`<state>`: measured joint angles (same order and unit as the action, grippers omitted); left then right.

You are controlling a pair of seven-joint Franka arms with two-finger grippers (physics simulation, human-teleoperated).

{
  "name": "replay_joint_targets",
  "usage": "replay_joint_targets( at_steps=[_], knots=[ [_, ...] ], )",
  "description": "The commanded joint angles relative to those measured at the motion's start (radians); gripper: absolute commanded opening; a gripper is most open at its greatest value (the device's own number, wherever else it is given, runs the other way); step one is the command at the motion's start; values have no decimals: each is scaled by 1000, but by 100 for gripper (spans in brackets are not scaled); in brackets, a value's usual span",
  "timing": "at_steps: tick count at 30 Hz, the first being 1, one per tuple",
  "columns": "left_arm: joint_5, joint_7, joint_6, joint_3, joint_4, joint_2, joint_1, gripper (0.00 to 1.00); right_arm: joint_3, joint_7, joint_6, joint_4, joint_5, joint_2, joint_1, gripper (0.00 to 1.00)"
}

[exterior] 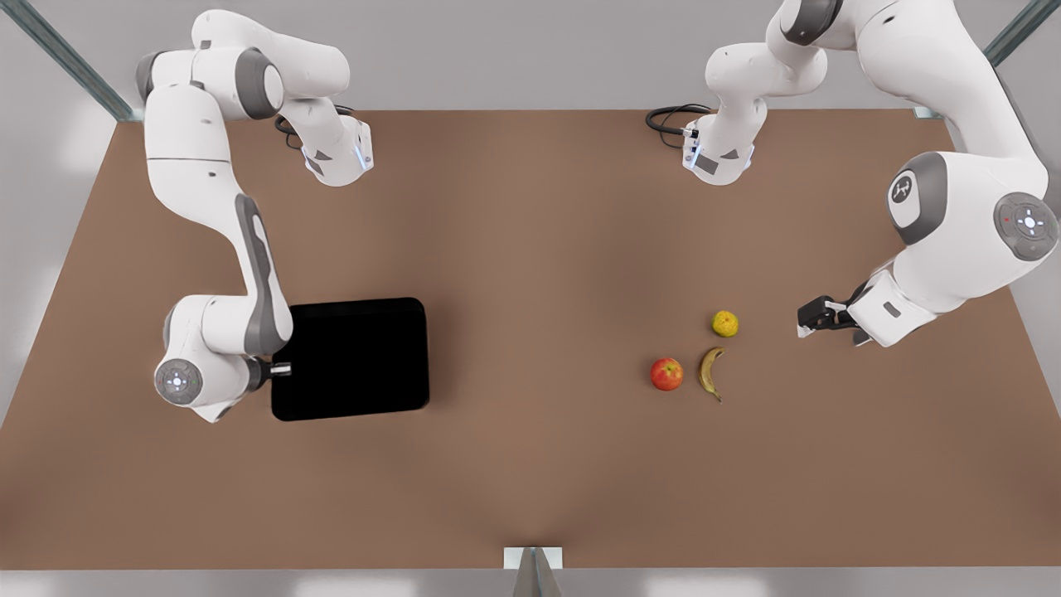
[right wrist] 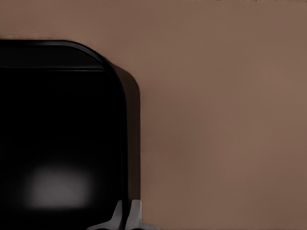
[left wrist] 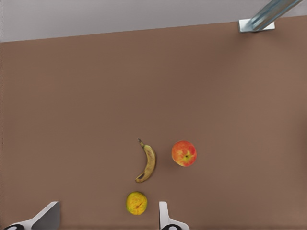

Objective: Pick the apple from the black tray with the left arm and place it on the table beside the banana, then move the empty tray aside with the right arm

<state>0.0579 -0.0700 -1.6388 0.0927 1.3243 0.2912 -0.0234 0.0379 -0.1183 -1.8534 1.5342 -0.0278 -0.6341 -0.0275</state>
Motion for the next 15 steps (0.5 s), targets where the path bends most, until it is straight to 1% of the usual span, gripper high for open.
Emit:
replay_joint_targets(
  at_steps=[1, 2, 3, 4, 6, 7, 8, 9, 10, 12, 14, 15],
  knots=[
    [-12, 1, 2, 1, -1, -1, 0, 100, 2, -414, -41, -16, -7, -19, 4, 9],
    [-12, 1, 2, 1, -1, -1, 0, 100, 2, -414, -41, -17, -7, -26, 4, 9],
    [-12, 1, 2, 1, -1, -1, 0, 100, 2, -414, -41, -17, -7, -27, 4, 11],
    [-12, 1, 2, 1, -1, -1, 2, 100, 2, -412, -41, -20, -7, -27, 4, 17],
    [-12, -1, 2, 1, -1, -1, 2, 100, 0, -403, -41, -25, -7, -27, 3, 34],
    [-12, 1, 2, 1, -1, -1, 0, 100, 0, -400, -41, -29, -7, -27, 4, 47],
    [-12, 1, 2, 1, -1, -1, 2, 100, 0, -394, -40, -31, -4, -27, 3, 70],
    [-12, -1, 2, 1, -1, -1, 2, 100, 0, -396, -40, -31, 35, -26, 3, 86],
    [-13, 1, 2, 1, -1, -1, 2, 100, 0, -393, -38, -31, 39, -24, 3, 98],
    [-13, 1, 2, 1, -1, -1, 0, 100, -7, -393, -20, -55, 39, 17, -3, 100],
    [-13, 1, 2, 1, -1, -3, 0, 100, -21, -348, 103, -59, 26, 166, -9, 100],
    [-13, 1, 2, 1, -1, -3, 2, 100, -36, -307, 203, -59, 23, 266, -14, 100]
  ],
)
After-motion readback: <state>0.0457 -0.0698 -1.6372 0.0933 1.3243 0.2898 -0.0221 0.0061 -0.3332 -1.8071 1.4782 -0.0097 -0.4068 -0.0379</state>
